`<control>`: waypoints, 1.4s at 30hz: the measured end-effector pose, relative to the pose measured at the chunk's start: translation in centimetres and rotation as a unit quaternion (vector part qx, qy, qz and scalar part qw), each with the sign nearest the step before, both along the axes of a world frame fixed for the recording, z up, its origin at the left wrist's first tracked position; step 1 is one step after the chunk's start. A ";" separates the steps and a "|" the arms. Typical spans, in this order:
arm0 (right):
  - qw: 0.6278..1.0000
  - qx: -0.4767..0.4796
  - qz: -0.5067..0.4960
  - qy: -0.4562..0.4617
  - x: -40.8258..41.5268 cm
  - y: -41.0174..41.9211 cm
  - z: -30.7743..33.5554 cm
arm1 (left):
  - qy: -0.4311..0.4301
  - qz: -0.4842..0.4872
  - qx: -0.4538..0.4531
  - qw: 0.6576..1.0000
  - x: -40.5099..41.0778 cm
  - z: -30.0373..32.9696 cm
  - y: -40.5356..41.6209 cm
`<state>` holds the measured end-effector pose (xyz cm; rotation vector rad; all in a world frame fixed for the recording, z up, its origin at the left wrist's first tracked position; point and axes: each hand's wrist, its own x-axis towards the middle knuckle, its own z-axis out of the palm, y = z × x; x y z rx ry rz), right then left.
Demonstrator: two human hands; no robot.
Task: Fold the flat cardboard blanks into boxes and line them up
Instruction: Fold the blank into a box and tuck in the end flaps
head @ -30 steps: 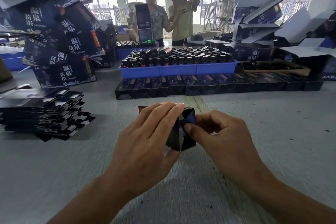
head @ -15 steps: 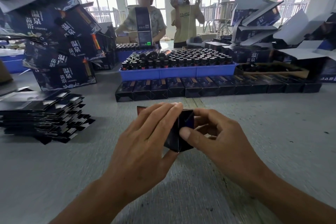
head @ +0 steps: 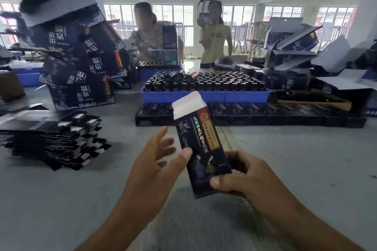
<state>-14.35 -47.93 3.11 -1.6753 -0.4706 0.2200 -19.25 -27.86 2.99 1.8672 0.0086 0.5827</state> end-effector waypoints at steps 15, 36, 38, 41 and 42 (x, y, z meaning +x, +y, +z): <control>0.994 0.041 -0.053 -0.088 -0.4 -0.2 1.0 | -0.047 -0.083 -0.109 0.989 -0.5 0.4 -0.1; 0.980 0.037 -0.006 -0.195 -1.4 -0.4 1.6 | -0.088 -0.090 0.005 0.992 -1.1 0.0 -0.3; 0.979 0.030 -0.008 -0.202 -1.4 -0.4 1.6 | -0.094 -0.091 0.014 0.991 -1.1 0.1 -0.2; 0.978 0.037 -0.013 -0.206 -1.5 -0.2 1.7 | -0.117 -0.076 0.033 0.990 -1.1 0.2 -0.4; 0.977 0.038 -0.017 -0.209 -1.5 -0.2 1.7 | -0.127 -0.064 0.044 0.989 -1.1 0.3 -0.4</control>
